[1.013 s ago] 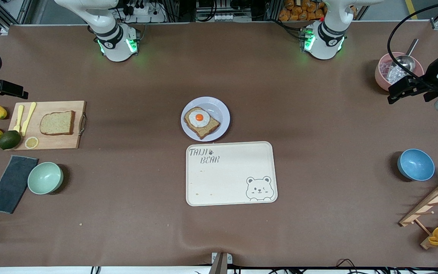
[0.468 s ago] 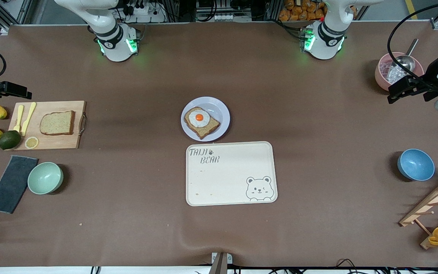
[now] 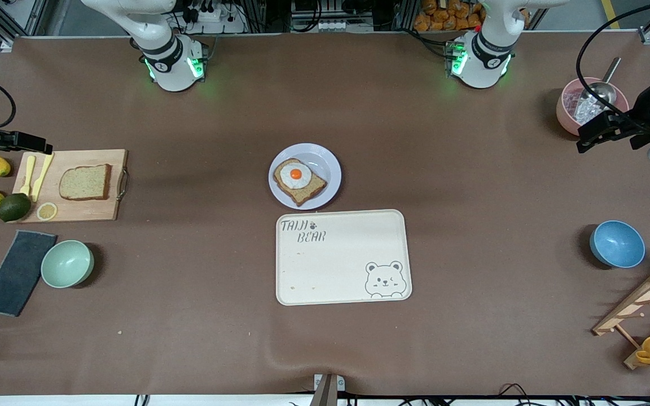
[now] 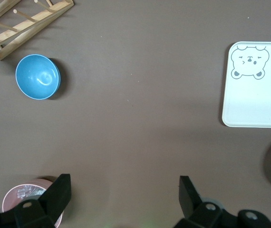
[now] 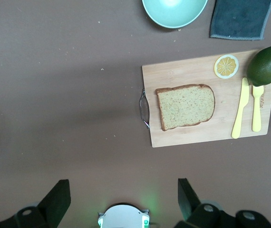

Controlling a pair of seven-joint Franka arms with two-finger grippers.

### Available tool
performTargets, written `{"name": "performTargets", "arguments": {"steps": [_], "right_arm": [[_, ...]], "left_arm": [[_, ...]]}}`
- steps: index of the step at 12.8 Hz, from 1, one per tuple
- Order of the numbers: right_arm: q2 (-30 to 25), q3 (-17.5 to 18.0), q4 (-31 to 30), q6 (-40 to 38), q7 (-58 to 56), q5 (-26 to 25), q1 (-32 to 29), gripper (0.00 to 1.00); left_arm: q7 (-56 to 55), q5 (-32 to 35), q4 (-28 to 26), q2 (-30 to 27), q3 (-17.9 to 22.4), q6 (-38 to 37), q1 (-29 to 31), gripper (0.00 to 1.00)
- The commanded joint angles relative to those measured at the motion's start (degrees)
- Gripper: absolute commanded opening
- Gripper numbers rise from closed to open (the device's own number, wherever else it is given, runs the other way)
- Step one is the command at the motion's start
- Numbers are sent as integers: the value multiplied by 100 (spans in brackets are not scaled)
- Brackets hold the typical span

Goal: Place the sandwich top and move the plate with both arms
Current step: 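Reach the right gripper down to the bread slice on the cutting board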

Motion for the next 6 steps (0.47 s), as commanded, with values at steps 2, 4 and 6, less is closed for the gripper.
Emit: {"name": "performTargets", "arguments": {"steps": [2,4,6], "right_arm": [[34,62,-254,280,-76,-52,-161,100],[175,53,-254,376,-76,-52,-222,100],[351,62,-254,455,-145,-52,-424,100]], "left_arm": [[-45,-80,-2,-73,-13,-72,21,100],[-63,-80,-2,-82,-13,-72,30,100],[-63,-80,-2,-73,-13,-72,21,100]]}}
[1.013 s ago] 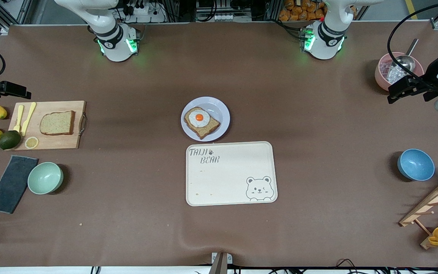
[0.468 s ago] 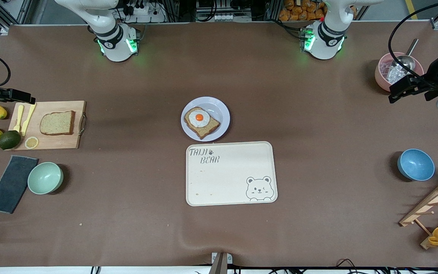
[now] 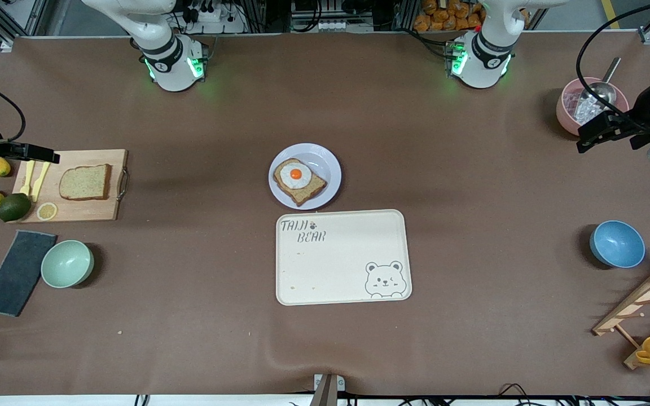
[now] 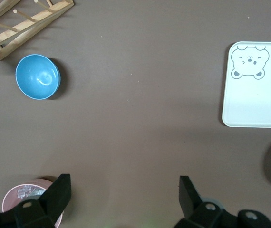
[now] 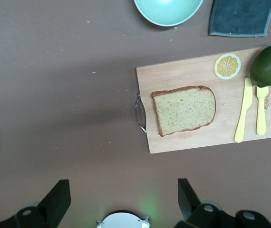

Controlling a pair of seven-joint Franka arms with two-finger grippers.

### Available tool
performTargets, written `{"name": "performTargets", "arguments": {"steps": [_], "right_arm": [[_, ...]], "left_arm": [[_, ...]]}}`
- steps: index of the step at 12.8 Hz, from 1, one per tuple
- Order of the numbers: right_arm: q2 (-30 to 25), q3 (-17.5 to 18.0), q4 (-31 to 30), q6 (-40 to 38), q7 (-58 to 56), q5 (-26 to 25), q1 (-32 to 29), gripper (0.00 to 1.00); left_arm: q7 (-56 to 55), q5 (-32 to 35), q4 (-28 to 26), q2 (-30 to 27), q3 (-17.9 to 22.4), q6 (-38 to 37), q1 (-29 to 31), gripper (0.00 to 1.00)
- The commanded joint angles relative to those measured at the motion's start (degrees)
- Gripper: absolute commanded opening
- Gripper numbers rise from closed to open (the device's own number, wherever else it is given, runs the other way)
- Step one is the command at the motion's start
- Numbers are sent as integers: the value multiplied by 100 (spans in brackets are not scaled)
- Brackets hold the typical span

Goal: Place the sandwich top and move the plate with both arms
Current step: 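Reach the right gripper down to the bread slice on the cutting board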

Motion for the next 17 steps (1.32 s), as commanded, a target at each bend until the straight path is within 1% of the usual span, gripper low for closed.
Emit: {"name": "performTargets", "arguments": {"steps": [1,4,8,10,11,13,14,16,17], "right_arm": [[232,67,-14,143,-253,-52,-327,100],[583,67,-14,432,-579,-52,-714,100],[1172,67,-49,1003,-1589,-52,-1557,100],[1400,58,-49,1284,-1853,-61,-1673,100],[1462,58,-171,1521,-1906,-70,-1690,100],[1245,58,-985,2503,-1924,-131,-1664,100],[1252,58,-1155,2647,-1925,-184,-1690,100],[1374,49,-1235,2648,-1916,-482,-1708,100],[1401,49,-1357,2692,-1907,-509,-1734,100]], "left_arm": [[-71,-80,-2,-73,-13,-72,21,100],[-71,-80,-2,-73,-13,-72,4,100],[-63,-71,16,-73,-13,-72,4,100],[-54,-80,16,-82,-13,-72,3,100],[-63,-80,25,-90,-13,-72,-5,100],[-54,-80,25,-99,-48,-80,3,100],[-54,-88,25,-99,-49,-81,3,100],[-54,-89,25,-108,-57,-107,-5,100],[-54,-89,25,-108,-57,-116,-5,100]]}}
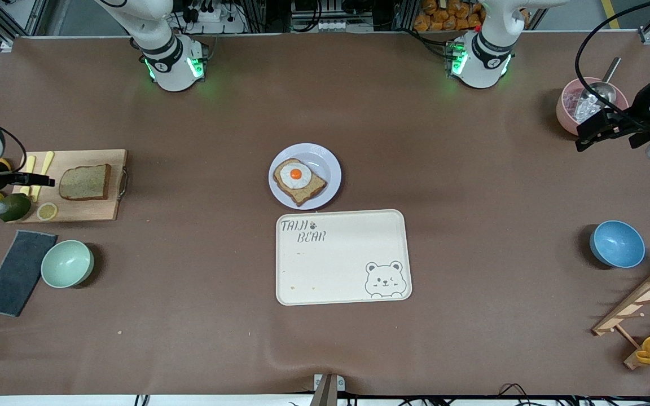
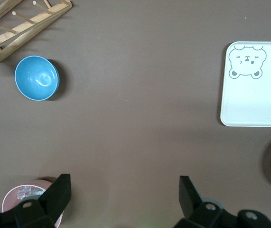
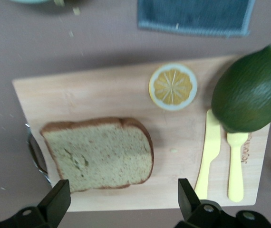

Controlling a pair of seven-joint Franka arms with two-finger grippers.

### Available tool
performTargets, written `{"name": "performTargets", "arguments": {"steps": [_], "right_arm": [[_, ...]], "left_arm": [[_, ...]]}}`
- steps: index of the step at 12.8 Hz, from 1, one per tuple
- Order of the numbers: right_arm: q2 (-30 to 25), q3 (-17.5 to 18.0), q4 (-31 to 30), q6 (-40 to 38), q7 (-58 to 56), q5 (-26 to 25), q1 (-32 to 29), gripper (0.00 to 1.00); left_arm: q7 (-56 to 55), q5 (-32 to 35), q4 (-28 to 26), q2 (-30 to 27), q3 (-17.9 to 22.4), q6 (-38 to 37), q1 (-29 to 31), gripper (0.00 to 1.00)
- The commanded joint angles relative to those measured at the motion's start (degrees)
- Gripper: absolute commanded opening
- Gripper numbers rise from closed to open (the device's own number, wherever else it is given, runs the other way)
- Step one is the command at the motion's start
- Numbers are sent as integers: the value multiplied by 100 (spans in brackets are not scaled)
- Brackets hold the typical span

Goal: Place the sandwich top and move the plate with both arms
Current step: 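Reach the right gripper down to the bread slice on the cutting board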

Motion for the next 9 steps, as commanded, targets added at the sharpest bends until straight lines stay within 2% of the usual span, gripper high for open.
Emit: {"name": "performTargets", "arguments": {"steps": [1,4,9], "right_arm": [[-86,42,-336,183,-28,-196,-176,100],[159,60,-336,395,-36,-187,-423,100],[537,60,-284,790,-344,-170,-493,100]], "left_arm": [[-54,-88,21,-75,-25,-127,11,100],[-45,-88,30,-75,-25,-118,2,100],[-36,-88,21,-83,-7,-127,11,100]]}}
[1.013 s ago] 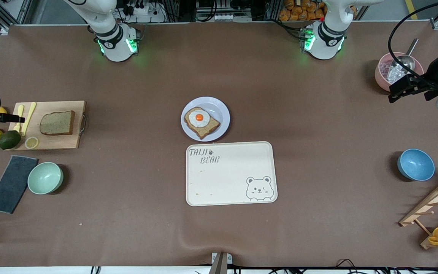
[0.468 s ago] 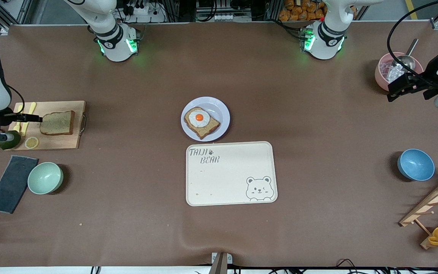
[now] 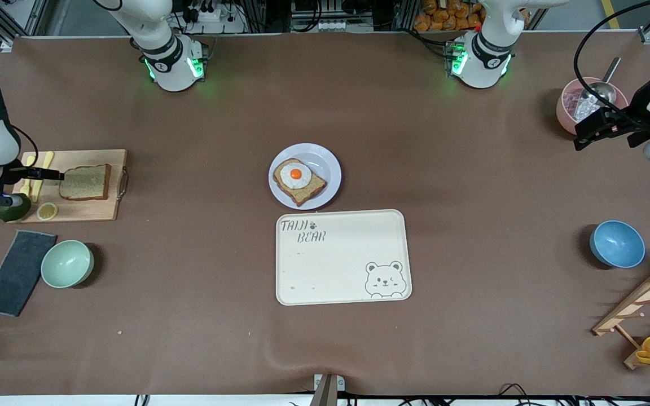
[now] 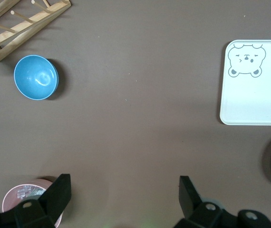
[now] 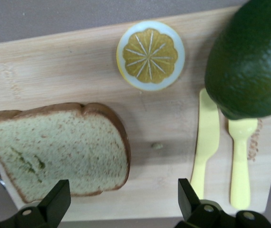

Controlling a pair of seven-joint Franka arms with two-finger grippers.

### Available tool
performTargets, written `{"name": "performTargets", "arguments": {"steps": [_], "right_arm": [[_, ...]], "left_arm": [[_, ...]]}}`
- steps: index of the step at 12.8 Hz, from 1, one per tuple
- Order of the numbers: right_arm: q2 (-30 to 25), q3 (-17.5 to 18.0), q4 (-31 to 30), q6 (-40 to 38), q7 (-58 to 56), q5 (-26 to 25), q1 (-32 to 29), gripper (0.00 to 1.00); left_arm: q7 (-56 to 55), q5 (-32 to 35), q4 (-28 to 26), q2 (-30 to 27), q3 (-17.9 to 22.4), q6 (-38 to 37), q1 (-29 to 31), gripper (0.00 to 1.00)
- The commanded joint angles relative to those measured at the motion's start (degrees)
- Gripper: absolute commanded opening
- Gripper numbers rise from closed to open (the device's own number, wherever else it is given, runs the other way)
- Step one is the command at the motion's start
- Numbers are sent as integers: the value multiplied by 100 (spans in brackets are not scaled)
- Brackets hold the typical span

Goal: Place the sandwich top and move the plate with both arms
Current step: 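Grasp the bread slice with the right gripper and lift it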

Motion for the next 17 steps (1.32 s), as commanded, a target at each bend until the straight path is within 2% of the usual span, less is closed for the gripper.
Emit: {"name": "performTargets", "arguments": {"steps": [1,8,10,11,12,13,14,17], "right_arm": [[197,90,38,156,-155,-99,-143,100],[399,107,11,227,-173,-38,-135,100],[399,107,3,218,-173,-38,-135,100],[399,107,3,209,-173,-29,-135,71],[391,107,3,174,-173,-29,-135,34],[391,116,3,139,-173,-29,-152,15],[391,116,3,138,-173,-29,-178,6],[382,116,11,42,-173,-20,-170,0]], "left_arm": [[-36,-88,21,-97,0,-95,12,100],[-53,-53,21,-88,17,-95,-22,100],[-80,-71,-5,-80,-123,-95,-5,100],[-71,-71,-14,-62,-123,-95,-5,100],[-71,-71,-6,-45,-123,-104,-5,100],[-45,-62,-5,-36,-123,-95,-5,100],[-54,-53,3,-36,-123,-95,-14,100],[-63,-18,12,-44,-211,-104,-5,100]]}}
